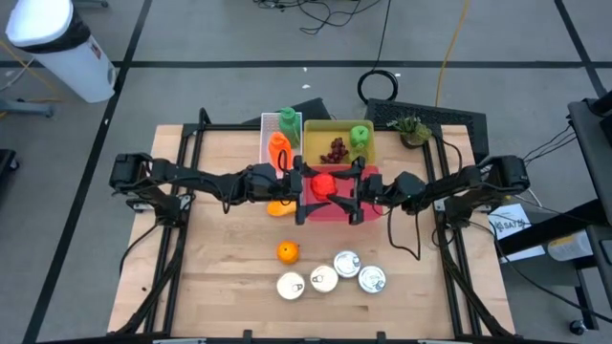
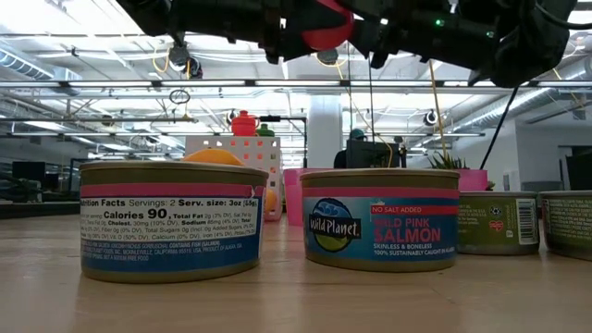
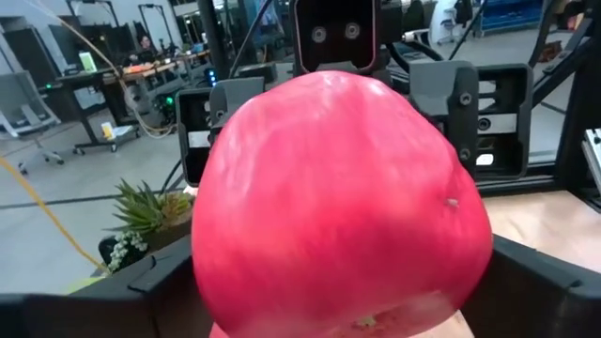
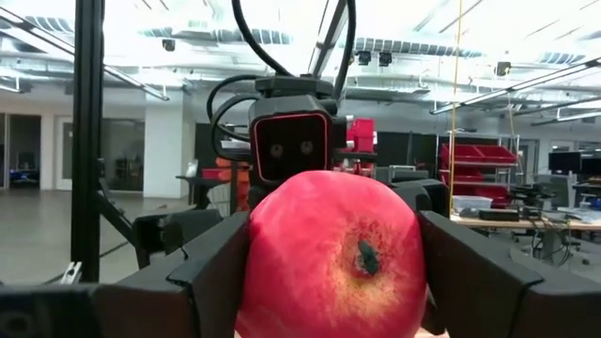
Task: Pick & Place Food Item
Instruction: Put the red apple into the yellow bin
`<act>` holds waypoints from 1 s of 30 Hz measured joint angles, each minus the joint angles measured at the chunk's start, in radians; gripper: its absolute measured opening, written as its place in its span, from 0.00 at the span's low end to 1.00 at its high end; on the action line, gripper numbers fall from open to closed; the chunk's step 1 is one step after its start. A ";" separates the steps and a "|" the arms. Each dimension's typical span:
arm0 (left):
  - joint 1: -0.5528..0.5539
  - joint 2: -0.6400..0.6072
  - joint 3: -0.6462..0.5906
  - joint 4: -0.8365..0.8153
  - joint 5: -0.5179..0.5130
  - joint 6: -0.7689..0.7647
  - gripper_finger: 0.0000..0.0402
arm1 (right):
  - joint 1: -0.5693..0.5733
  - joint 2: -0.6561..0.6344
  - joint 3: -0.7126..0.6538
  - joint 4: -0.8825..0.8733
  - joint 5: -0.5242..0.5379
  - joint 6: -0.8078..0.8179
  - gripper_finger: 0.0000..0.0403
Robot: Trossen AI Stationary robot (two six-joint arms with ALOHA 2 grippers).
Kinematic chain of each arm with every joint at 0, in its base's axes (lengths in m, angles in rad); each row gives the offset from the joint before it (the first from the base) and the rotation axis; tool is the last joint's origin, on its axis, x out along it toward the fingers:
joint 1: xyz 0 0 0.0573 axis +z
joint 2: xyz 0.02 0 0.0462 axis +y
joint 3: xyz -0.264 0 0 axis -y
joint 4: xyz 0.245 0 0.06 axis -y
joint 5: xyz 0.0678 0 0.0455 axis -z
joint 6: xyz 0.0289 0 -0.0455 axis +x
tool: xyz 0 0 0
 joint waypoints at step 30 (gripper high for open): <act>-0.018 -0.111 0.151 -0.678 -0.015 -0.086 0.77 | 0.149 -0.121 0.000 -0.444 0.363 -0.677 0.74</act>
